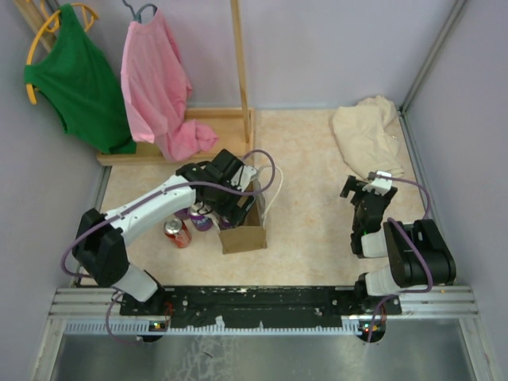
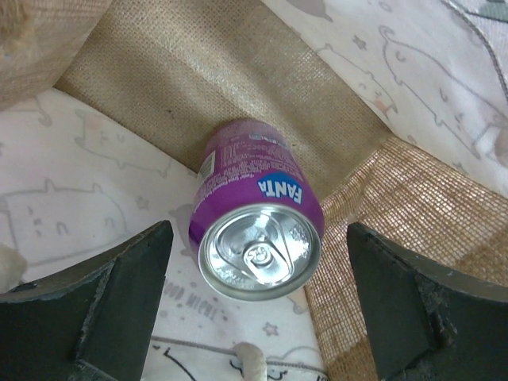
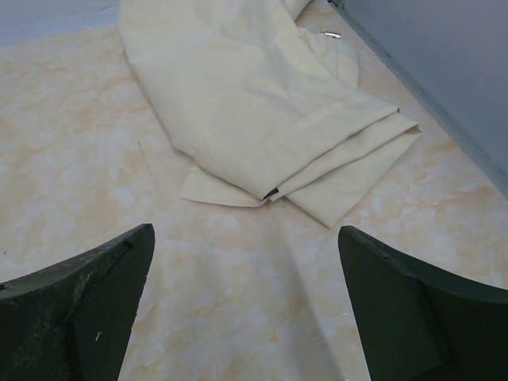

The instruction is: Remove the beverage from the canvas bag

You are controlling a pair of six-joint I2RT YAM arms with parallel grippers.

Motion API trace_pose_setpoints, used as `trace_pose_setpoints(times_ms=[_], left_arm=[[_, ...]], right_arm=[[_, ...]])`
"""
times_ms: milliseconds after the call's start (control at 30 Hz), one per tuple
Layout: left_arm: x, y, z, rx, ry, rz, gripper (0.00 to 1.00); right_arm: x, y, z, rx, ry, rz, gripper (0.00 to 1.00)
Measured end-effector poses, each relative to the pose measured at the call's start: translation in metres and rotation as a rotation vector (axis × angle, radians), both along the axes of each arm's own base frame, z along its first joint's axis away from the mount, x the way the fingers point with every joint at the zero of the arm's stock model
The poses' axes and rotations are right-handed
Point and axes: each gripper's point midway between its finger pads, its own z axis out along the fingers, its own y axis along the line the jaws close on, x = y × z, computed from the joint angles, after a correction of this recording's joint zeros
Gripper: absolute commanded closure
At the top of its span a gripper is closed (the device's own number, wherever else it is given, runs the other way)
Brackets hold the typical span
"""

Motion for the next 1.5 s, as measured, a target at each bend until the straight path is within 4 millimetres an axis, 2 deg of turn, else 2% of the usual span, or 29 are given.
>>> trace_pose_setpoints(times_ms=[167,400,600,667,733,967,1067,1500], left_arm=[[0.003,-0.003,-0.010,0.012,0.014,-0.001,0.11],[0.002,-0.003,-0.017,0.025,0.035,-0.003,0.33],[0.002,-0.003,-0.017,0.027,0.037,-0.004,0.72],[0.002,-0.003,-0.017,0.029,0.039,-0.004,0.88],[0.002,-0.003,-0.017,0.035,0.044,-0.005,0.99],[0.006,-0.004,-0.015,0.067,0.061,-0.006,1.00],[0.011,-0.003,-0.008,0.077,0.045,-0.006,1.00],[0.046,-0.027,0.064,-0.022,-0.120,-0.011,1.00]], right_arm=[[0.000,0.000,0.000,0.000,0.000,0.000,0.01],[0.000,0.000,0.000,0.000,0.000,0.000,0.01],[0.000,0.000,0.000,0.000,0.000,0.000,0.01],[0.000,0.000,0.000,0.000,0.000,0.000,0.01],[0.000,0.000,0.000,0.000,0.000,0.000,0.01],[0.000,0.000,0.000,0.000,0.000,0.000,0.01],[0.000,0.000,0.000,0.000,0.000,0.000,0.01],[0.000,0.000,0.000,0.000,0.000,0.000,0.01]])
